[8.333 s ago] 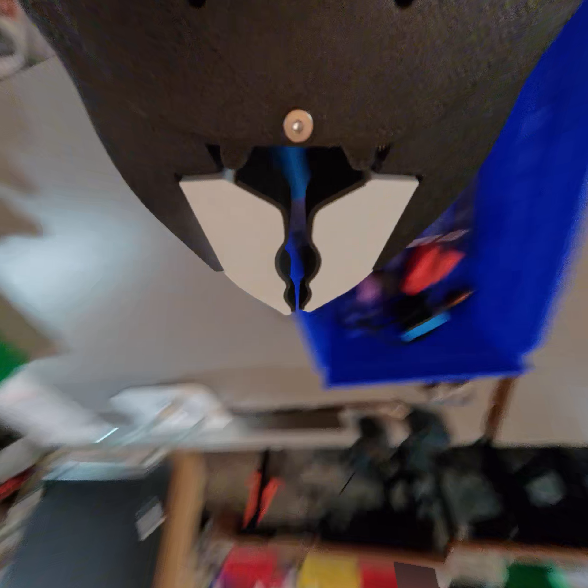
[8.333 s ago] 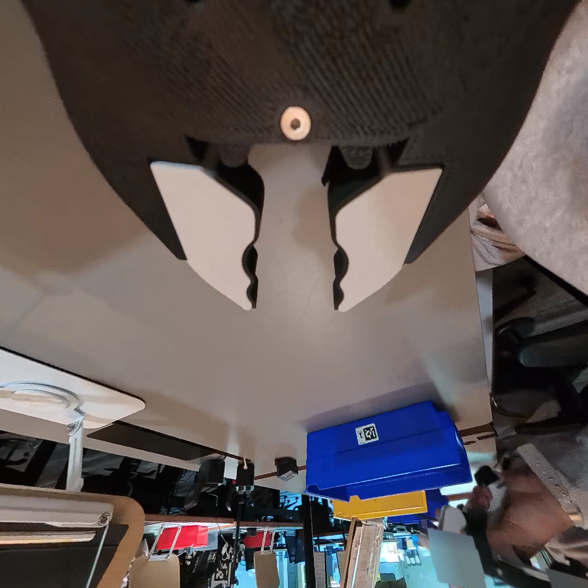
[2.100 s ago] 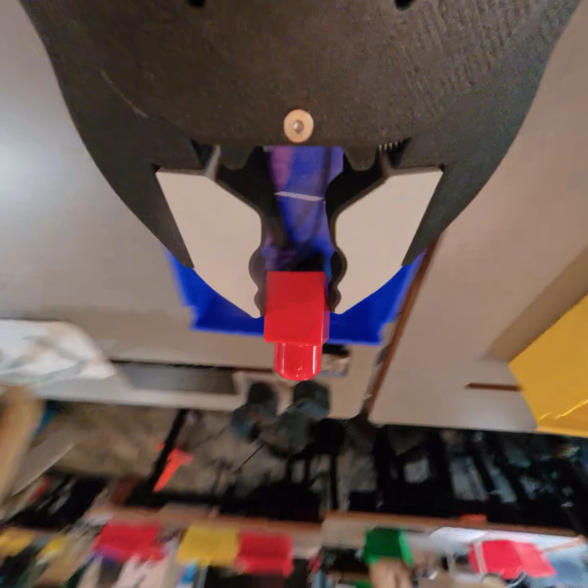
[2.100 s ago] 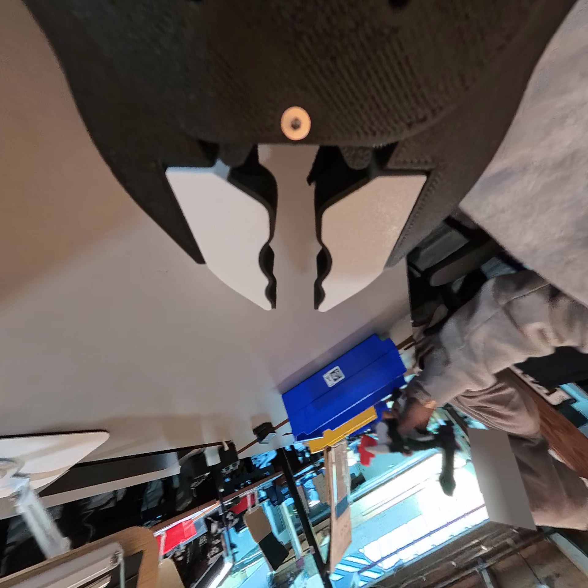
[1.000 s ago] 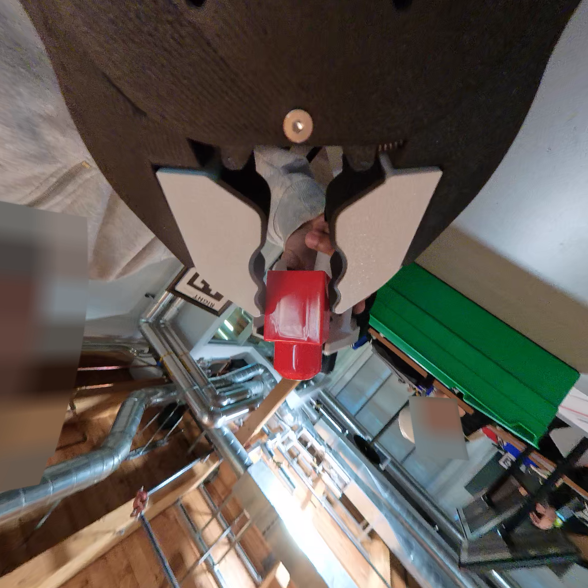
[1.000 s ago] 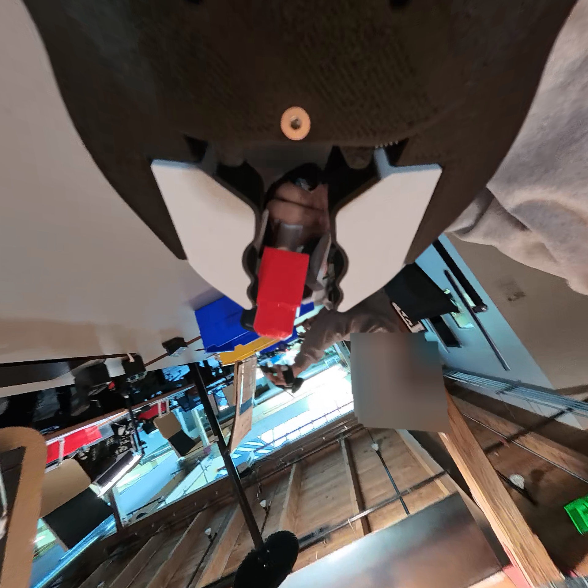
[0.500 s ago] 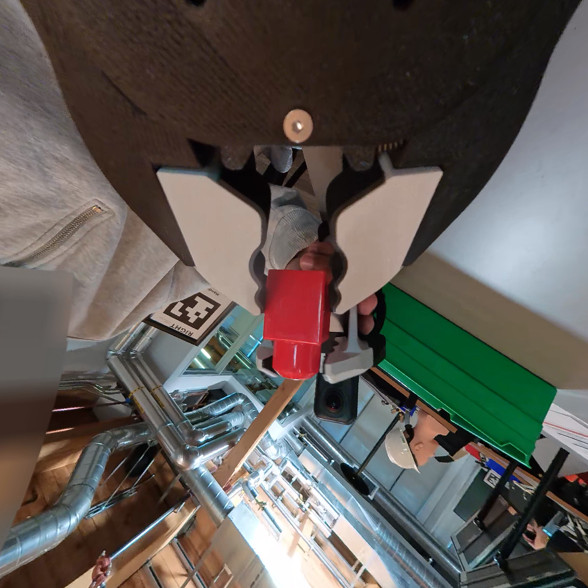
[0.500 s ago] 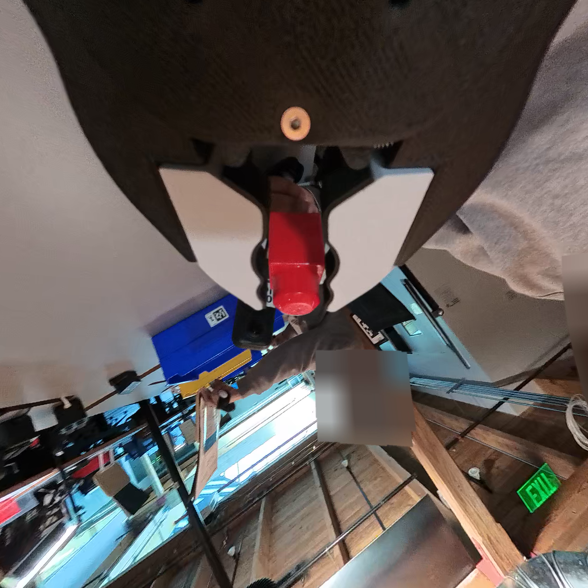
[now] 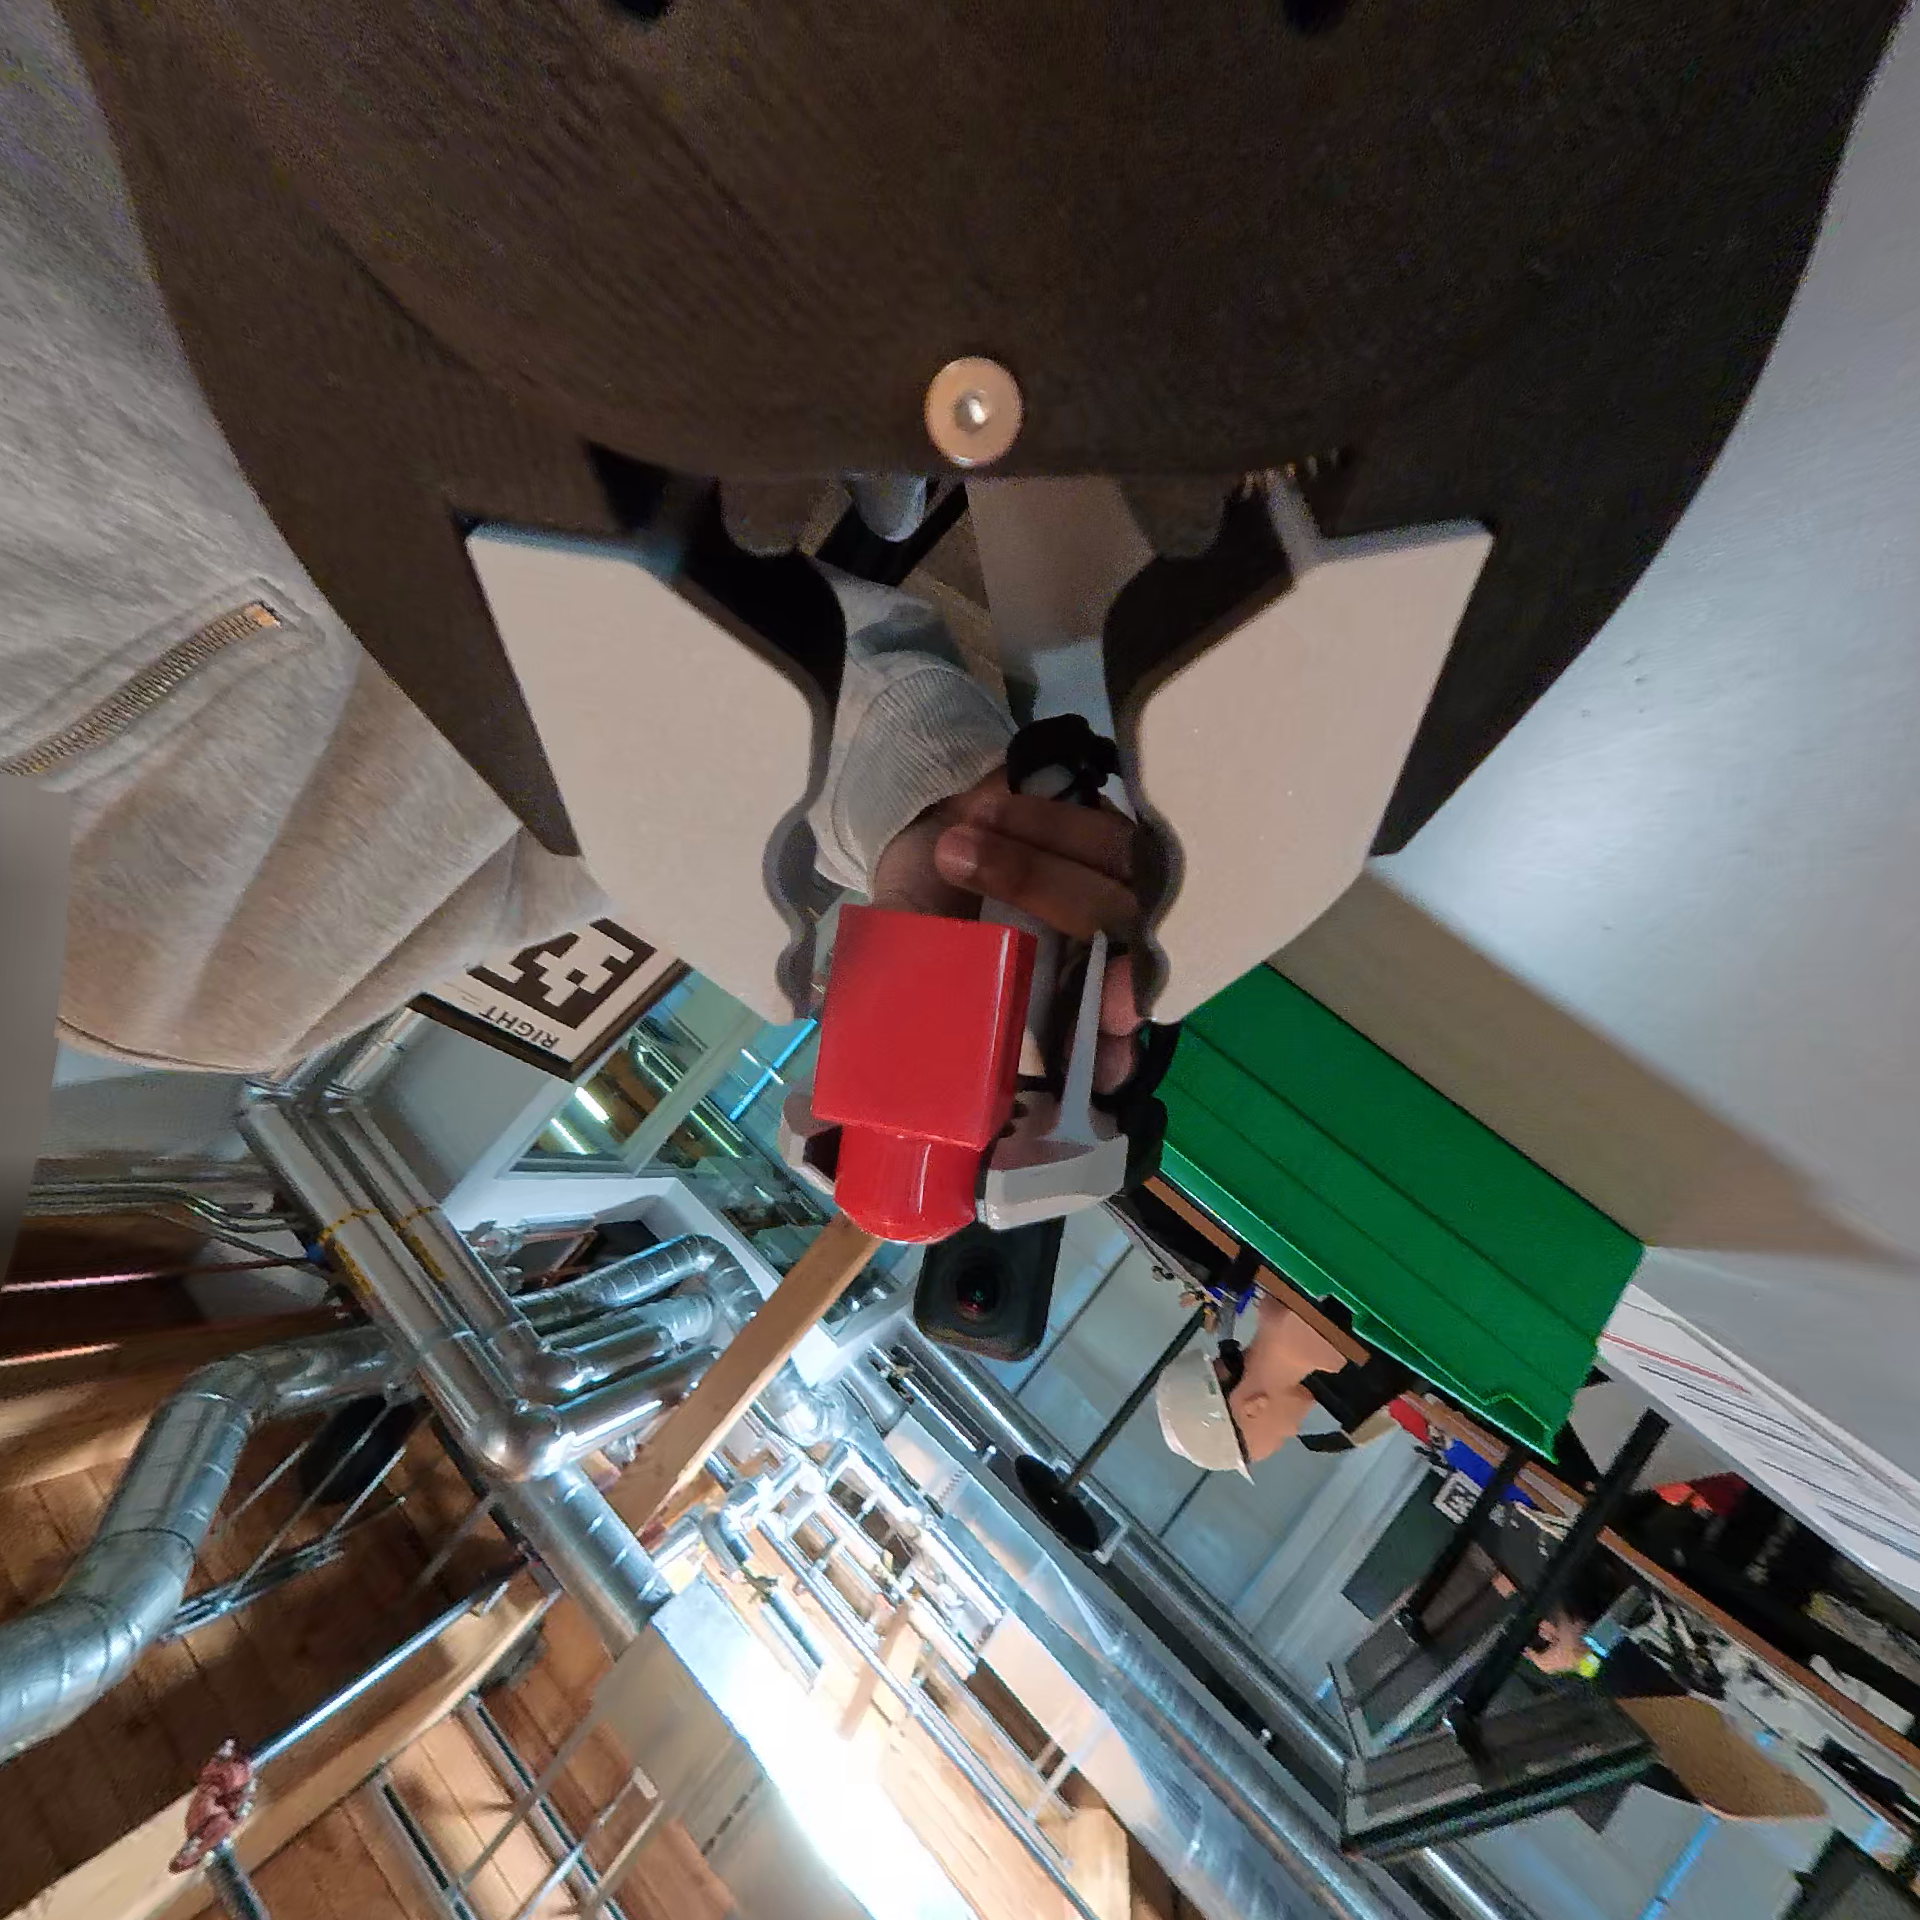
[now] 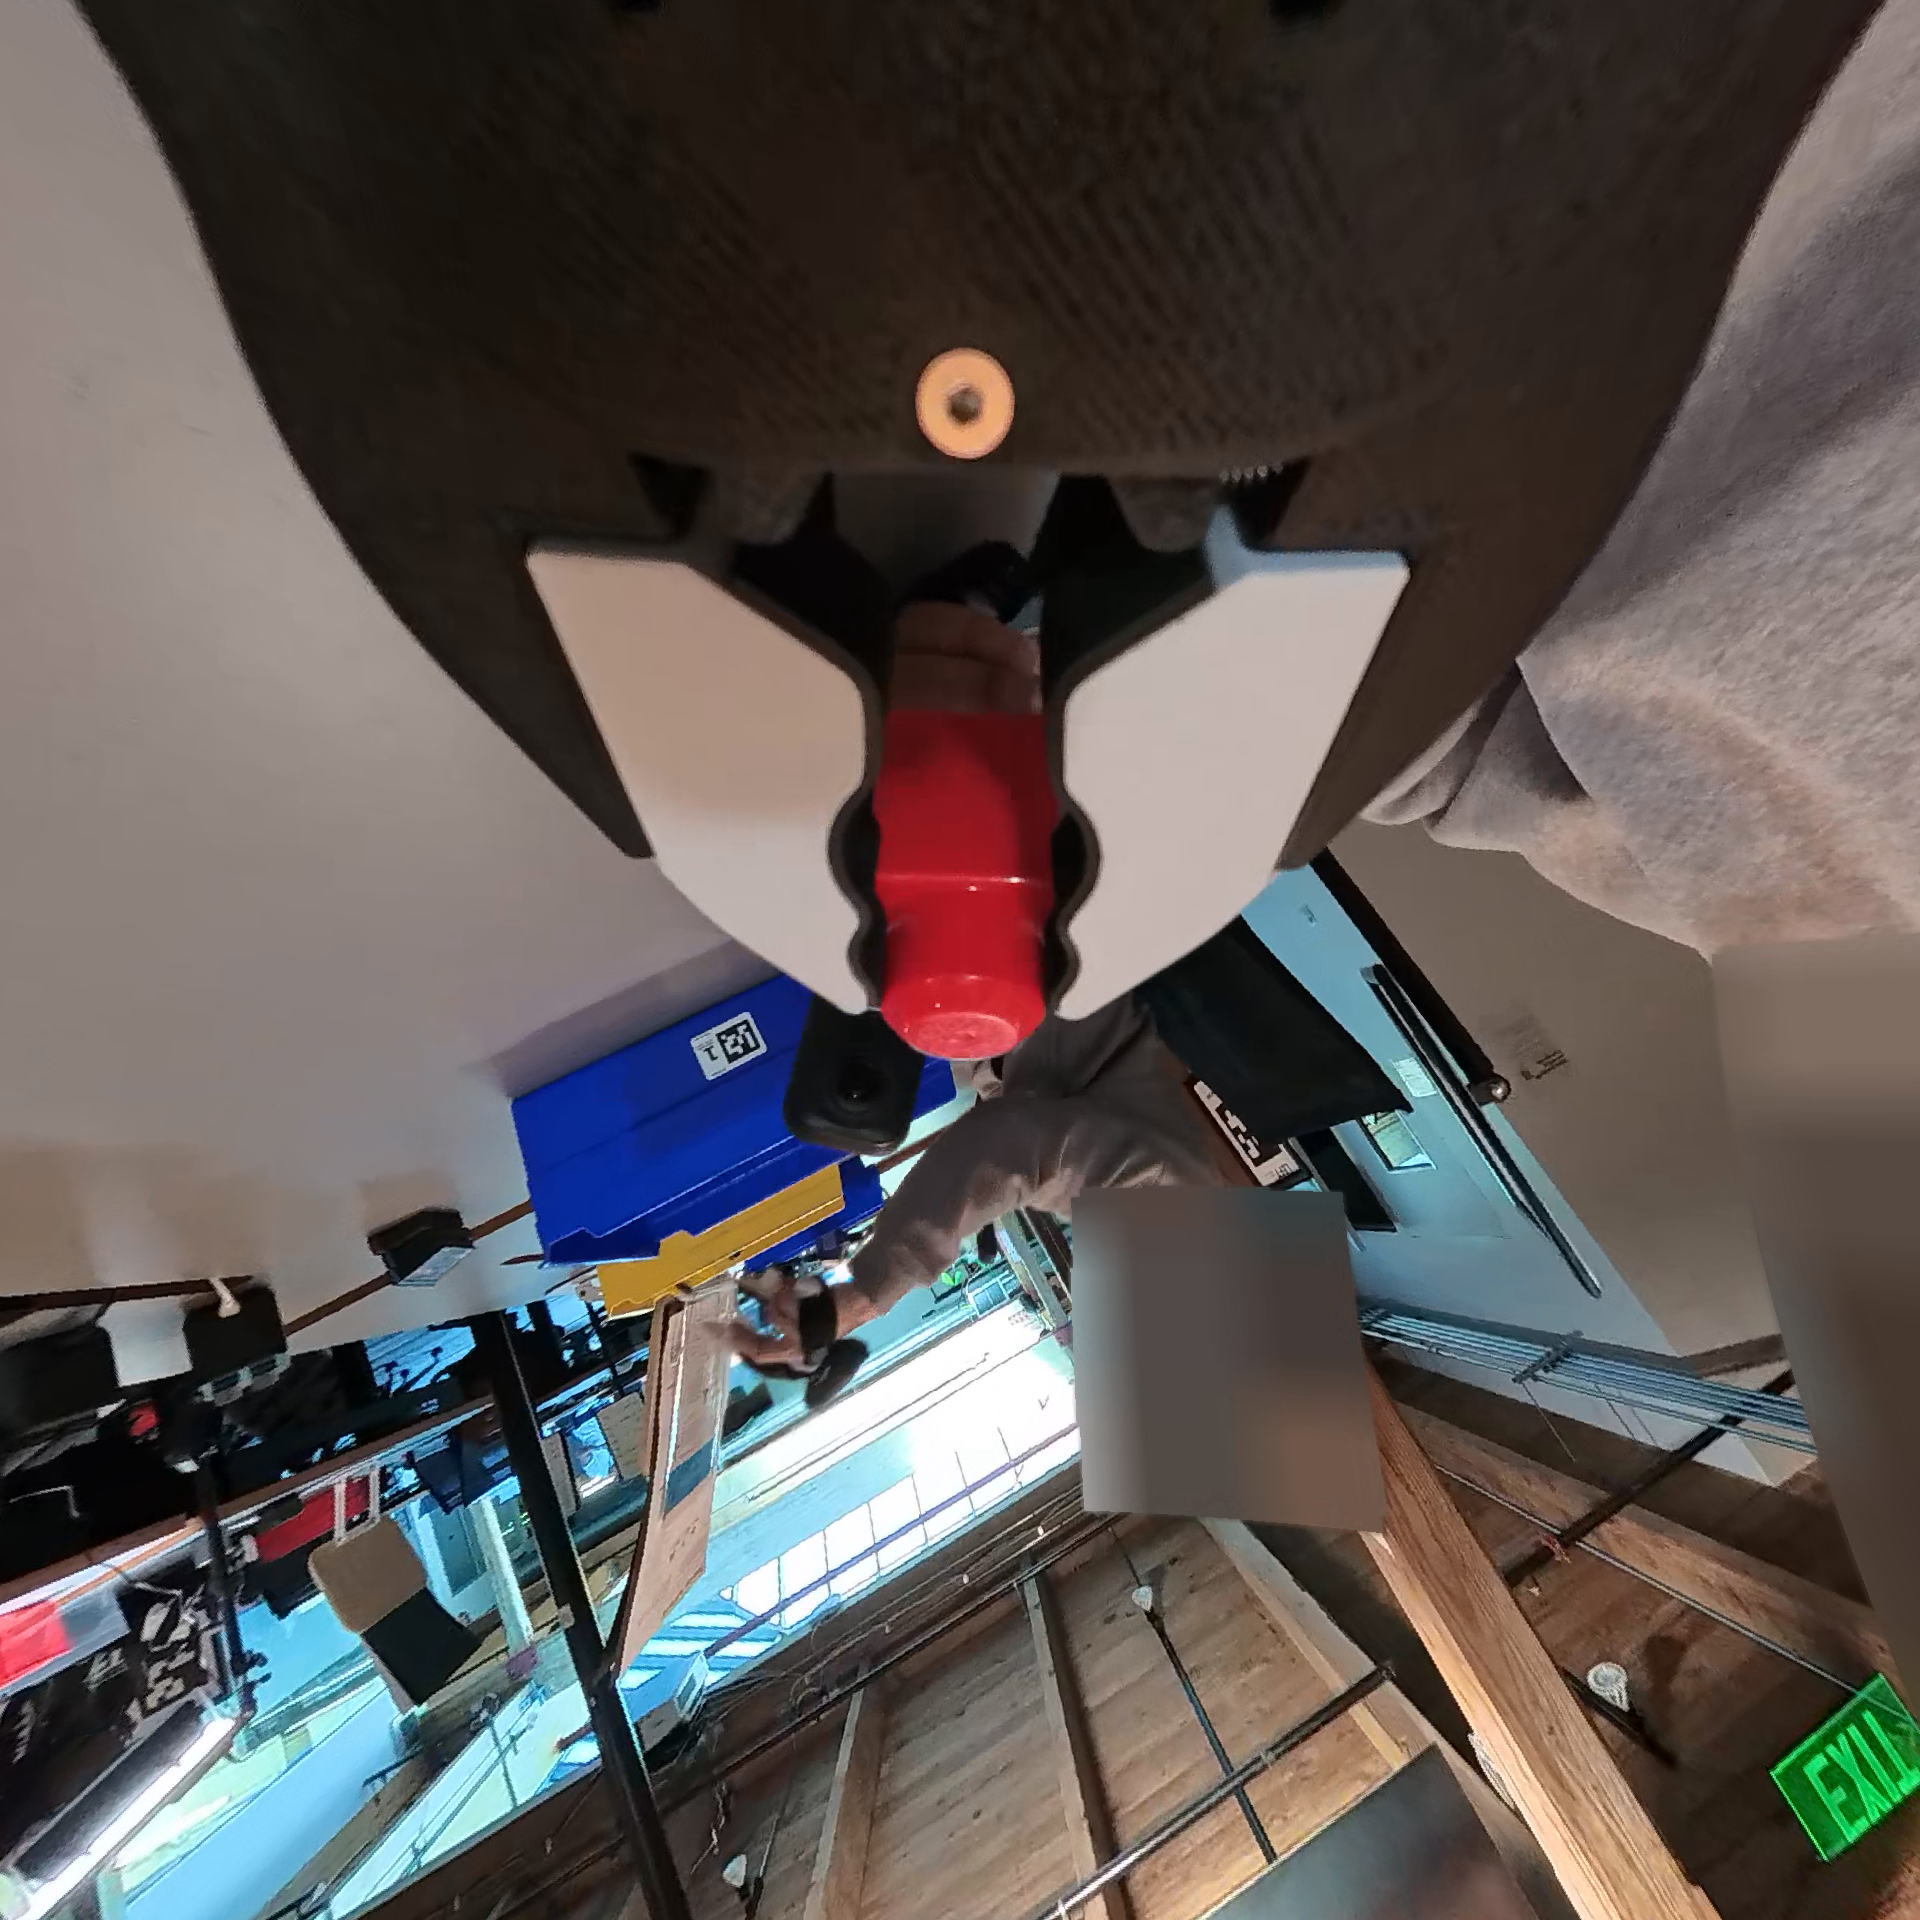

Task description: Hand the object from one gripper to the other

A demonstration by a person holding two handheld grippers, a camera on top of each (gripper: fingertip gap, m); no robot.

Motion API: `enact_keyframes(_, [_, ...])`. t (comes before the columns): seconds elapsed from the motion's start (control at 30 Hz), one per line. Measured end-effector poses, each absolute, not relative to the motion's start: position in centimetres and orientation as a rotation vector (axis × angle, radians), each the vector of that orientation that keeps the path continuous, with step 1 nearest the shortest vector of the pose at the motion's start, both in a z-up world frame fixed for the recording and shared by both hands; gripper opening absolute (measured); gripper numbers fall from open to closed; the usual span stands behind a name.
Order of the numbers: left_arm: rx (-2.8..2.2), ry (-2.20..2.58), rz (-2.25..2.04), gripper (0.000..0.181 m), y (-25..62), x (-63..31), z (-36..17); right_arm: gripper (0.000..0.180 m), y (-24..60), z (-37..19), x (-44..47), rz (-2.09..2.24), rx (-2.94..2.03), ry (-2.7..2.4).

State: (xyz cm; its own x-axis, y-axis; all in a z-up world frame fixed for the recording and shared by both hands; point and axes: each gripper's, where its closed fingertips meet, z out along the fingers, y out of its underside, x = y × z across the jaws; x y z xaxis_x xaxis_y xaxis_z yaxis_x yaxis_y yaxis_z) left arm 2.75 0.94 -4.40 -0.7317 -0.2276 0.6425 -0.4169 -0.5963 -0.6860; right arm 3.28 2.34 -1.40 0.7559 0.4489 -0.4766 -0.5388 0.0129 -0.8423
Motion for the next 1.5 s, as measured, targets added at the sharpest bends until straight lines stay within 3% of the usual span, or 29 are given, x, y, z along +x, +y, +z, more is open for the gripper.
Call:
enact_keyframes(0.3, [1.257, -1.709, 2.481, 0.073, 0.7, 4.0, -5.9, 0.03, 1.0, -2.3, 5.7, 0.525, -1.473, 0.076])
enact_keyframes(0.43, [1.226, -2.015, 2.413, 0.069, -0.6, 3.8, -6.8, 0.03, 0.7, -3.0, 4.9, 0.449, -1.549, -0.036])
enact_keyframes(0.87, [1.1, -2.204, 2.411, 0.059, -1.8, 2.9, -6.7, 0.03, 0.6, -2.5, 3.1, 0.562, -1.5, -0.093])
enact_keyframes(1.5, [1.036, -2.201, 2.419, 0.041, -2.3, 2.4, -6.5, 0.03, 1.1, -2.8, 1.9, 0.58, -1.502, -0.114])
